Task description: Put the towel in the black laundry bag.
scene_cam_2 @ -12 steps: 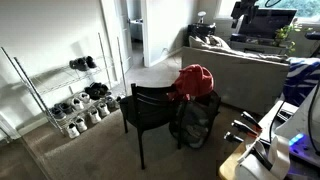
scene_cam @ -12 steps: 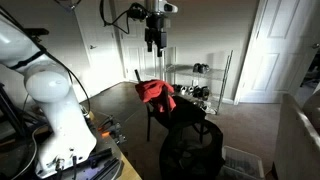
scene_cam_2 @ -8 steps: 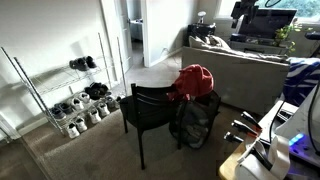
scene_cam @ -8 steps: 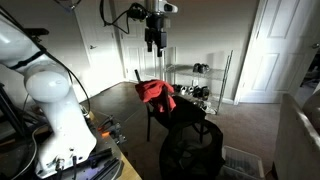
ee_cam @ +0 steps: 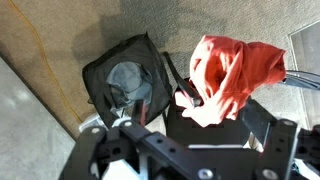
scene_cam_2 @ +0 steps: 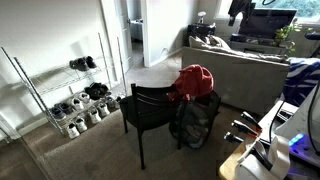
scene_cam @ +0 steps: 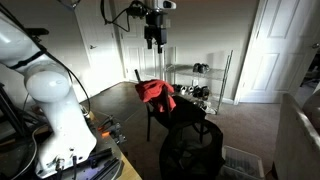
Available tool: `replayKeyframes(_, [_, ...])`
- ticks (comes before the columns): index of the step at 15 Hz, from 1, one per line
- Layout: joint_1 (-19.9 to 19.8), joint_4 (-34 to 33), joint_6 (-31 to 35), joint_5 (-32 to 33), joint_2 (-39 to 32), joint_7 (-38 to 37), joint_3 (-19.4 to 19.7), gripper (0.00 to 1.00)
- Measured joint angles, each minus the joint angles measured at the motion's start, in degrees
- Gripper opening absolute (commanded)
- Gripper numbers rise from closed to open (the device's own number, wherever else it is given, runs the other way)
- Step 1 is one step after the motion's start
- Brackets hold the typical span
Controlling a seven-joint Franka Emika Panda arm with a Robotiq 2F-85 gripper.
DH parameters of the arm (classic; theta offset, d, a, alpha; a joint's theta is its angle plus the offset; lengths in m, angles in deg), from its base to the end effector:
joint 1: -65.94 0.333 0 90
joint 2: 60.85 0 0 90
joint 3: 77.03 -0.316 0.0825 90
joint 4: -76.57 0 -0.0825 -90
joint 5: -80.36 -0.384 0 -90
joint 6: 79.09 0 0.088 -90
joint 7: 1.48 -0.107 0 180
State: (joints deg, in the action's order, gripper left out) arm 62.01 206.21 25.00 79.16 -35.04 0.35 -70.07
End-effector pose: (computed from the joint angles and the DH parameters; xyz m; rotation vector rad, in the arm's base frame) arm 0.4102 -0.0828 0.5337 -3.0603 0.2319 -0.0141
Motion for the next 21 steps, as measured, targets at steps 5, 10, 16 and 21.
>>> replayKeyframes(5, [2.2, -7.6, 0.7, 0.3, -5.1, -3.1, -5.8, 1.0])
replayKeyframes(10, [2.9, -13.7, 1.4, 2.2, -13.6, -3.5, -8.0, 1.0])
replayKeyframes(16, [2.9, -17.1, 0.2, 3.8, -21.5, -0.5, -7.2, 1.0])
replayKeyframes(21, [2.9, -17.9, -0.3, 3.8, -22.7, 2.0, -6.8, 1.0])
